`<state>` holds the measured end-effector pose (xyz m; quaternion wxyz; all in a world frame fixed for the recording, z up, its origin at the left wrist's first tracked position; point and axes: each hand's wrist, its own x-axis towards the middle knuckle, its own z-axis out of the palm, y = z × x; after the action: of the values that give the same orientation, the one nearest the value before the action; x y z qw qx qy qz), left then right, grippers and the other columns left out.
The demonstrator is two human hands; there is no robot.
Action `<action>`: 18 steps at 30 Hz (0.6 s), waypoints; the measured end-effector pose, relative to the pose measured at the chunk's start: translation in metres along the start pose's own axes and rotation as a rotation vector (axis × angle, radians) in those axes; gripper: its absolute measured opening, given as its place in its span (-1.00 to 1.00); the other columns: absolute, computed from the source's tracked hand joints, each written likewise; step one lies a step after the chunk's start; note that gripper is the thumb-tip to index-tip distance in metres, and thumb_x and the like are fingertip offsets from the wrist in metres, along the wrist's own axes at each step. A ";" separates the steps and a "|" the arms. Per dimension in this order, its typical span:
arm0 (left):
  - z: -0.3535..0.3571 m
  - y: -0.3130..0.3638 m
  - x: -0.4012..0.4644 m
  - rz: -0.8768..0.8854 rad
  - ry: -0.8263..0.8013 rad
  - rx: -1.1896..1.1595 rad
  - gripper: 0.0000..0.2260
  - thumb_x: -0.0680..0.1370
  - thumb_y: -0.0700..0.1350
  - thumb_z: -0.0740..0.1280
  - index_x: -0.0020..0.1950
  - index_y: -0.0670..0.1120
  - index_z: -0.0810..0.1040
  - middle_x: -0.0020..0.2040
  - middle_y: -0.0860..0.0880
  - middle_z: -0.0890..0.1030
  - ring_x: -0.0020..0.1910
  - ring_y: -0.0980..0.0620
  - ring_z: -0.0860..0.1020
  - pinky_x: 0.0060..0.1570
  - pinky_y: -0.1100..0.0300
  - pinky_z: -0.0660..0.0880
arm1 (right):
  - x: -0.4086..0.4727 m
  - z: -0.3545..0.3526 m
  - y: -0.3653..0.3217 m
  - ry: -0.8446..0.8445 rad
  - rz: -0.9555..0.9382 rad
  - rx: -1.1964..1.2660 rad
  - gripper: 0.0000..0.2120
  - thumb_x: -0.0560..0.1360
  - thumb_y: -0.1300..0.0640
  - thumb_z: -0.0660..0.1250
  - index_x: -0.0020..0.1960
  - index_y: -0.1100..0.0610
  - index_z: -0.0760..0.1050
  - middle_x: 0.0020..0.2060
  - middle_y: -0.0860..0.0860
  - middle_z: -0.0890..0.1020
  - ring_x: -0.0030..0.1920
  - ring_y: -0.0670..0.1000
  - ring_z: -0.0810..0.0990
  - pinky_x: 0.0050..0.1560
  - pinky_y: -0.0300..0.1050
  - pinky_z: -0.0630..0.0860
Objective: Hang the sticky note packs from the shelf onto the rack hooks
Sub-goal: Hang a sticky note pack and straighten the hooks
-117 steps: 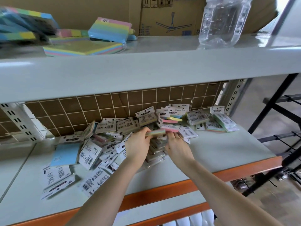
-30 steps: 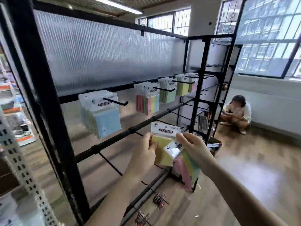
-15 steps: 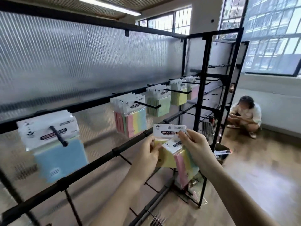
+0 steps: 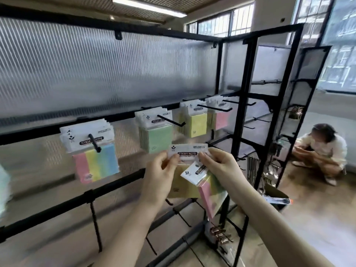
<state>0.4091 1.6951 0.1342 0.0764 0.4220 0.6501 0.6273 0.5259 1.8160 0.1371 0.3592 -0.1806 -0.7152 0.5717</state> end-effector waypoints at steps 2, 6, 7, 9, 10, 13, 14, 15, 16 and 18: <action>0.018 0.005 0.006 0.021 0.012 0.019 -0.65 0.55 0.08 0.27 -0.08 -0.23 0.54 -0.19 -0.22 0.62 -0.20 -0.20 0.58 -0.18 -0.11 0.50 | 0.009 -0.019 0.004 0.007 -0.024 -0.002 -0.79 0.51 0.07 0.37 -0.21 0.18 0.51 -0.40 -0.06 0.62 -0.40 -0.11 0.58 -0.41 -0.33 0.44; 0.054 0.016 0.016 -0.006 0.037 0.000 -0.70 0.55 0.07 0.28 -0.09 -0.18 0.57 -0.19 -0.16 0.65 -0.18 -0.17 0.61 -0.15 -0.14 0.51 | 0.023 -0.052 0.008 0.007 -0.072 0.054 -0.80 0.52 0.11 0.37 -0.16 0.24 0.52 -0.40 -0.07 0.61 -0.40 -0.11 0.58 -0.41 -0.33 0.43; 0.062 0.018 0.018 -0.010 0.044 -0.004 -0.70 0.54 0.08 0.28 -0.10 -0.17 0.58 -0.19 -0.15 0.65 -0.18 -0.16 0.61 -0.16 -0.12 0.51 | 0.026 -0.059 0.009 0.012 -0.083 0.069 -0.79 0.52 0.13 0.36 -0.15 0.28 0.51 -0.40 -0.06 0.61 -0.40 -0.10 0.59 -0.42 -0.33 0.43; 0.075 0.021 0.023 -0.007 0.050 -0.024 -0.69 0.52 0.10 0.28 -0.12 -0.14 0.59 -0.21 -0.14 0.65 -0.22 -0.12 0.61 -0.24 -0.04 0.50 | 0.032 -0.071 0.011 0.034 -0.103 0.089 -0.77 0.52 0.14 0.36 -0.15 0.32 0.49 -0.38 0.01 0.61 -0.37 -0.05 0.58 -0.40 -0.28 0.45; 0.080 0.023 0.027 0.003 0.050 -0.036 -0.68 0.51 0.12 0.28 -0.14 -0.13 0.58 -0.23 -0.15 0.64 -0.27 -0.09 0.59 -0.30 0.04 0.47 | 0.035 -0.076 0.011 0.046 -0.108 0.096 -0.77 0.51 0.13 0.37 -0.16 0.31 0.49 -0.37 0.06 0.61 -0.35 -0.01 0.59 -0.38 -0.24 0.46; 0.095 0.026 0.042 0.056 0.040 -0.037 -0.59 0.53 0.11 0.27 -0.15 -0.26 0.55 -0.25 -0.30 0.56 -0.36 -0.02 0.45 -0.36 0.17 0.32 | 0.047 -0.089 0.011 0.076 -0.133 0.073 -0.80 0.52 0.11 0.36 -0.15 0.26 0.52 -0.28 0.17 0.65 -0.31 0.04 0.61 -0.30 -0.12 0.50; 0.099 0.026 0.048 0.066 0.033 -0.037 -0.60 0.54 0.10 0.27 -0.15 -0.27 0.55 -0.28 -0.28 0.57 -0.37 0.00 0.45 -0.37 0.19 0.32 | 0.052 -0.092 0.011 0.087 -0.158 0.045 -0.79 0.53 0.11 0.35 -0.13 0.28 0.52 -0.25 0.21 0.65 -0.29 0.07 0.61 -0.28 -0.06 0.50; 0.104 0.026 0.054 0.074 0.032 -0.040 -0.64 0.55 0.08 0.27 -0.17 -0.23 0.57 -0.32 -0.19 0.60 -0.38 0.05 0.47 -0.38 0.23 0.34 | 0.057 -0.096 0.010 0.098 -0.184 0.019 -0.77 0.54 0.12 0.34 -0.11 0.31 0.51 -0.24 0.24 0.64 -0.28 0.10 0.61 -0.27 -0.01 0.51; 0.108 0.027 0.061 0.079 0.034 -0.046 -0.70 0.56 0.05 0.27 -0.18 -0.16 0.58 -0.35 -0.05 0.61 -0.39 0.12 0.50 -0.39 0.31 0.37 | 0.063 -0.099 0.009 0.110 -0.212 -0.002 -0.75 0.54 0.12 0.34 -0.11 0.34 0.49 -0.24 0.27 0.62 -0.29 0.12 0.59 -0.27 0.03 0.49; 0.115 0.026 0.073 0.084 0.032 -0.072 -0.78 0.56 0.02 0.28 -0.16 -0.07 0.59 -0.29 0.06 0.66 -0.35 0.19 0.59 -0.38 0.40 0.43 | 0.076 -0.104 0.008 0.137 -0.265 -0.040 -0.68 0.55 0.10 0.33 -0.14 0.39 0.44 -0.27 0.32 0.58 -0.33 0.08 0.53 -0.32 -0.01 0.42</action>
<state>0.4466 1.8246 0.1652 0.0545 0.4359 0.6100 0.6595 0.5483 1.9403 0.1622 0.4758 -0.1305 -0.7179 0.4910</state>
